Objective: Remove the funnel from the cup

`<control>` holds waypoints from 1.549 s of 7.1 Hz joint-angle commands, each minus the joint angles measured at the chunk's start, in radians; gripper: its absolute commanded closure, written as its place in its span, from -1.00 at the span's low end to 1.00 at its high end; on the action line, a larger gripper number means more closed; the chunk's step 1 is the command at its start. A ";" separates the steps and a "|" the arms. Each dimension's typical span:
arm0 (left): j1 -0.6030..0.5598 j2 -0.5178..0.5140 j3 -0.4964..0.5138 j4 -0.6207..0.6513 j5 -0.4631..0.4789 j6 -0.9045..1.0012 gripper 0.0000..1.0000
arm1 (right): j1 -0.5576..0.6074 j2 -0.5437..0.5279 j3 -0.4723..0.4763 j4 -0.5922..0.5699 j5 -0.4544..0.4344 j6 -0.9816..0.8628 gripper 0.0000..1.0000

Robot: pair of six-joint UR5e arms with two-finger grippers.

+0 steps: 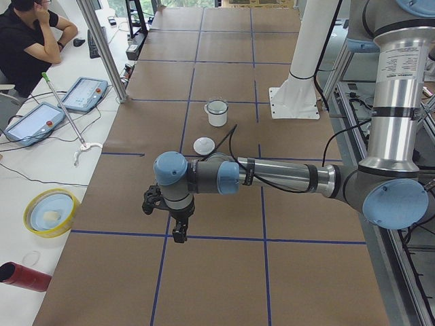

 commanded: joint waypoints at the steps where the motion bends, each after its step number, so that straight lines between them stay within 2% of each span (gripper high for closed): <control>1: 0.002 -0.012 -0.003 -0.001 -0.001 -0.002 -1.00 | 0.000 0.000 0.001 0.000 0.000 0.000 -1.00; 3: 0.002 -0.108 -0.018 0.008 0.003 -0.050 -1.00 | 0.000 0.000 0.001 0.000 0.000 0.000 -1.00; 5: 0.014 -0.114 -0.189 0.042 0.000 -0.265 -1.00 | 0.000 0.000 -0.001 0.000 0.000 0.000 -1.00; 6: 0.072 -0.119 -0.276 0.093 -0.030 -0.340 -1.00 | 0.000 0.000 0.001 0.000 0.000 0.000 -1.00; 8: 0.177 -0.160 -0.376 0.094 -0.044 -0.527 -1.00 | 0.000 0.000 0.001 0.000 0.000 0.000 -1.00; 11: 0.340 -0.290 -0.406 0.092 -0.041 -0.780 -1.00 | 0.000 0.000 0.001 0.000 0.000 0.000 -1.00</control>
